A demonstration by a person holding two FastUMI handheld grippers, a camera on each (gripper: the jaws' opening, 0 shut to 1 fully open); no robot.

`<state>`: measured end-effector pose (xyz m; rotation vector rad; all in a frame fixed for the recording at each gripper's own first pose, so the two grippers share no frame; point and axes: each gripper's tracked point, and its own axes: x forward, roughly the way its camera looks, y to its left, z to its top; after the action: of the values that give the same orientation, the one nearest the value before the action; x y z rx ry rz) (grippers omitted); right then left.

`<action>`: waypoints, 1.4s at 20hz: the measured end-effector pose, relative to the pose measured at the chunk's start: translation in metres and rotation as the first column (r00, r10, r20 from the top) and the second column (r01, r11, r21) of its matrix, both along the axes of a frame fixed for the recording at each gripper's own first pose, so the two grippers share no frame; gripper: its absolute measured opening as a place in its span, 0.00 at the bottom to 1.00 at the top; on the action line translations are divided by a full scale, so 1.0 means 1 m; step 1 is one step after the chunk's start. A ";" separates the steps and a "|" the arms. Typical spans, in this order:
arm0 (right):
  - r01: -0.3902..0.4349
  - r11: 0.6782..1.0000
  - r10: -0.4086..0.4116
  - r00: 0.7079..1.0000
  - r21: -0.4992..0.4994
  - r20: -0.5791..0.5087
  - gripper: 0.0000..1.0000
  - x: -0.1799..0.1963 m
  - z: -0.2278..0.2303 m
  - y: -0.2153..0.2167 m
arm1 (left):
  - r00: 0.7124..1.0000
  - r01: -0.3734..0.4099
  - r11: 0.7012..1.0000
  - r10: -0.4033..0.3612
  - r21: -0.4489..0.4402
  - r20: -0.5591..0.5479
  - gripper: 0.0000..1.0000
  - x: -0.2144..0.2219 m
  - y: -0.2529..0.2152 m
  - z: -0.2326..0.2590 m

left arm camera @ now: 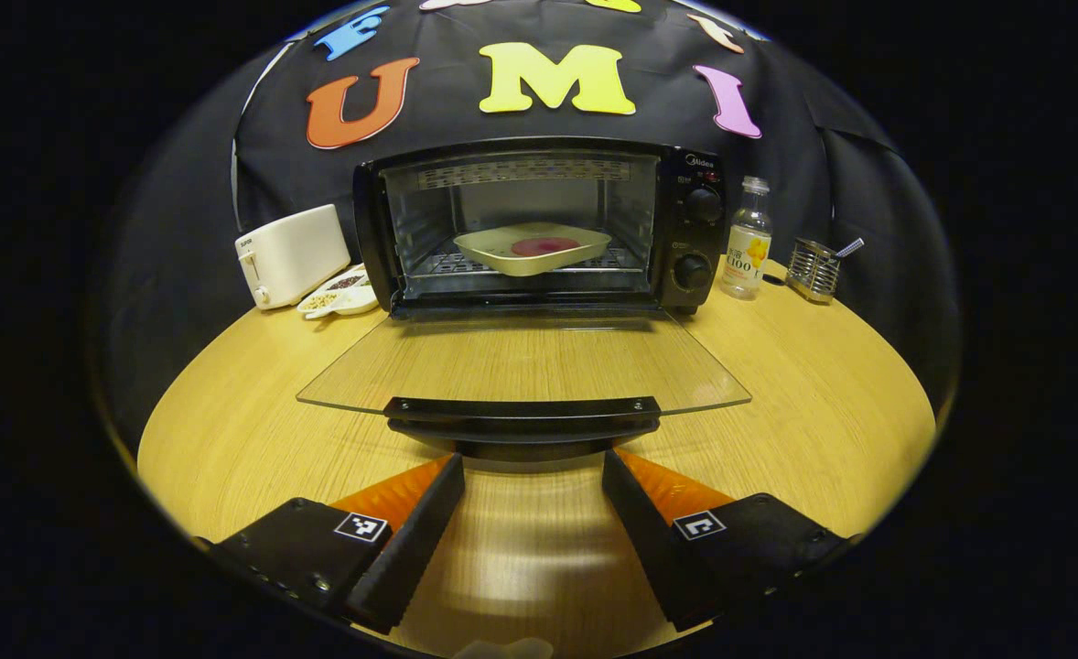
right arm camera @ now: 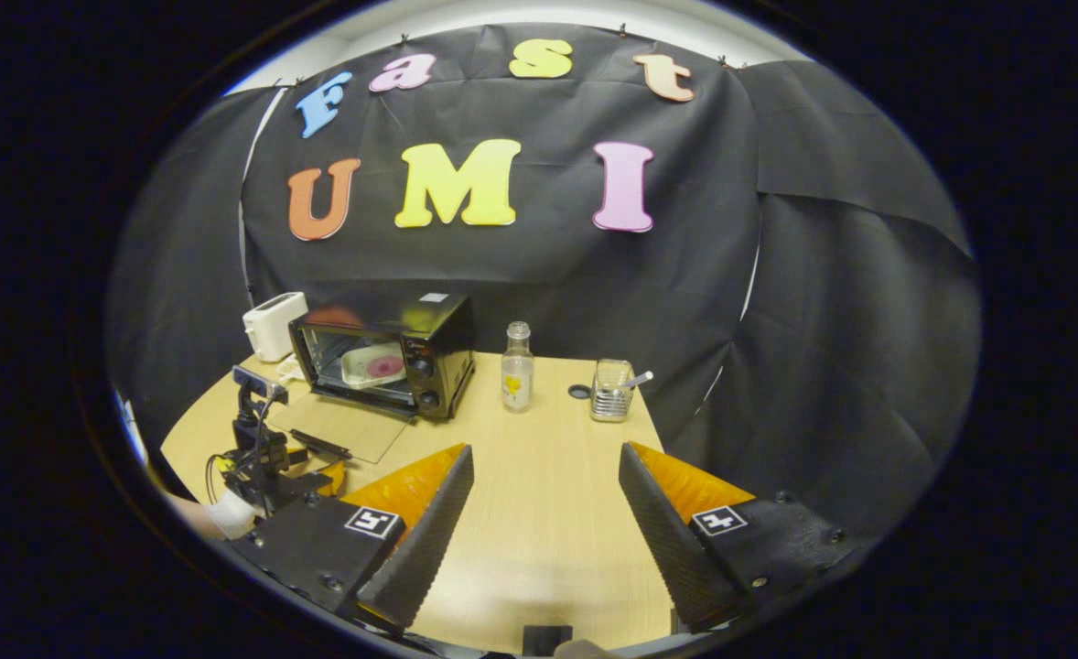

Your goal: Open the electric oven with the left hand, put the food in, and close the electric oven.

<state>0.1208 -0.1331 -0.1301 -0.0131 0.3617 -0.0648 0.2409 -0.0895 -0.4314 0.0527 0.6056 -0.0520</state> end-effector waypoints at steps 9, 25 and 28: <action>-0.030 1.000 0.029 0.999 0.005 0.022 0.96 0.027 0.013 0.013 | 1.000 0.006 1.000 -0.006 0.006 -0.013 0.97 0.003 0.002 0.020; 0.008 0.994 -0.016 0.997 0.114 0.070 0.96 0.010 0.021 -0.003 | 0.991 0.014 0.997 -0.023 0.074 0.134 0.97 0.045 0.009 0.139; 0.003 0.993 -0.011 0.997 0.114 0.070 0.96 0.003 0.021 -0.004 | 0.992 0.003 0.998 -0.011 0.058 0.125 0.97 0.032 0.008 0.134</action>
<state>0.1240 -0.1370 -0.1091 0.1032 0.2941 -0.0515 0.2728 -0.0814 -0.2969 0.1133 0.4816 -0.0377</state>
